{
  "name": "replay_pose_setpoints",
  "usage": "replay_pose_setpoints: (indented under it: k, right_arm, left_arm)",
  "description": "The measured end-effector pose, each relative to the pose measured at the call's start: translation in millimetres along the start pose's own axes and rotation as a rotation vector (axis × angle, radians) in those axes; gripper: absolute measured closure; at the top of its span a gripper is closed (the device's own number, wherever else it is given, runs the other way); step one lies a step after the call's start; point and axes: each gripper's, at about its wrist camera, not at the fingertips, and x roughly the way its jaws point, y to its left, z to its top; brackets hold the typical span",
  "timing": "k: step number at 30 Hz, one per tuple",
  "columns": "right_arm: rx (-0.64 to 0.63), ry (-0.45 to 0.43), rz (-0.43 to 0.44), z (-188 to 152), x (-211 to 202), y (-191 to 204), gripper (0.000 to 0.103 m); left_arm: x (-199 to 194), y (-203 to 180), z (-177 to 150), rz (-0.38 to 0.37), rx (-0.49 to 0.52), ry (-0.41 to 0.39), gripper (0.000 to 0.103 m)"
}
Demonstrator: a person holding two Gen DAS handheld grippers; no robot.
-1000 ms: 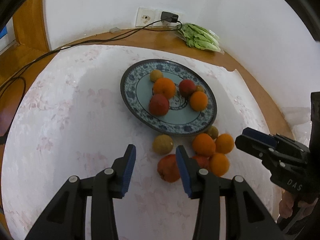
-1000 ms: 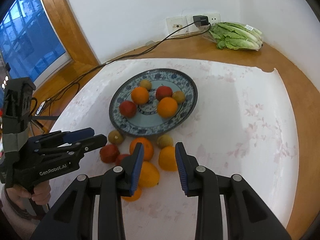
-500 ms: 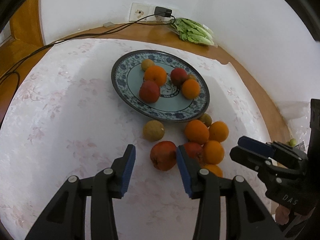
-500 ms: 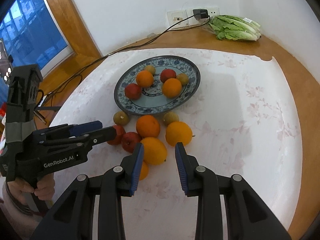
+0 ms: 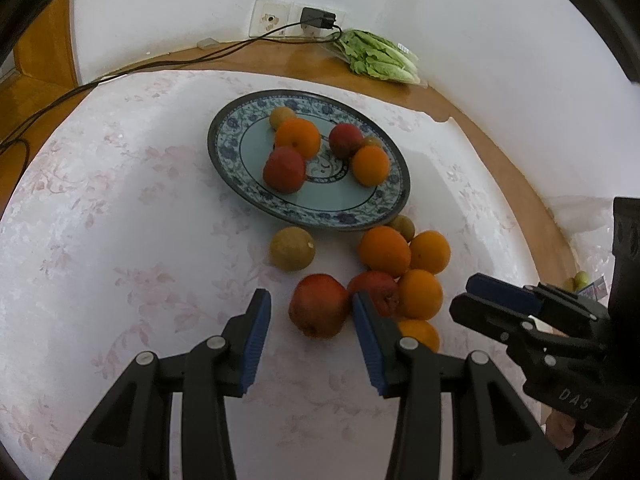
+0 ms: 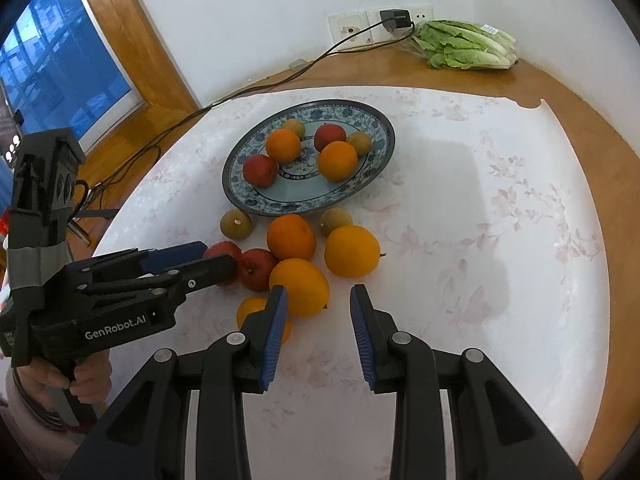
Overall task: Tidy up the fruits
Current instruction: 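Grasp another red apple with the left gripper while the right grasps an orange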
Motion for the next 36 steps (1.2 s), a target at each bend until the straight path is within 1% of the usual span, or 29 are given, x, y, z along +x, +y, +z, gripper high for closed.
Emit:
replay_pose_setpoints:
  k: [3,6,8,14,22,36]
  right_arm:
    - [0.004,0.004,0.002,-1,1,-1,0.07]
    - [0.004,0.005,0.004,-3,2,0,0.07]
    - [0.004,0.006,0.005,-3,1,0,0.07]
    - [0.008,0.007,0.004,-5,2,0,0.07]
    - [0.009,0.014,0.007,-9,2,4,0.07]
    - [-0.025,0.03,0.038,-19,3,26,0.07]
  left_arm:
    - [0,0,-1,-0.006,-0.002,-0.004,0.059]
    - [0,1,-1,-0.017,-0.002,-0.01,0.063]
    - [0,2,0,-0.016,-0.003,-0.011,0.069]
    - [1,3,-1,-0.014,0.002,-0.012,0.069]
    - [-7,14,-3,0.009,-0.027,-0.023,0.069]
    - [-20,30,-3,0.03,-0.059,-0.057,0.069]
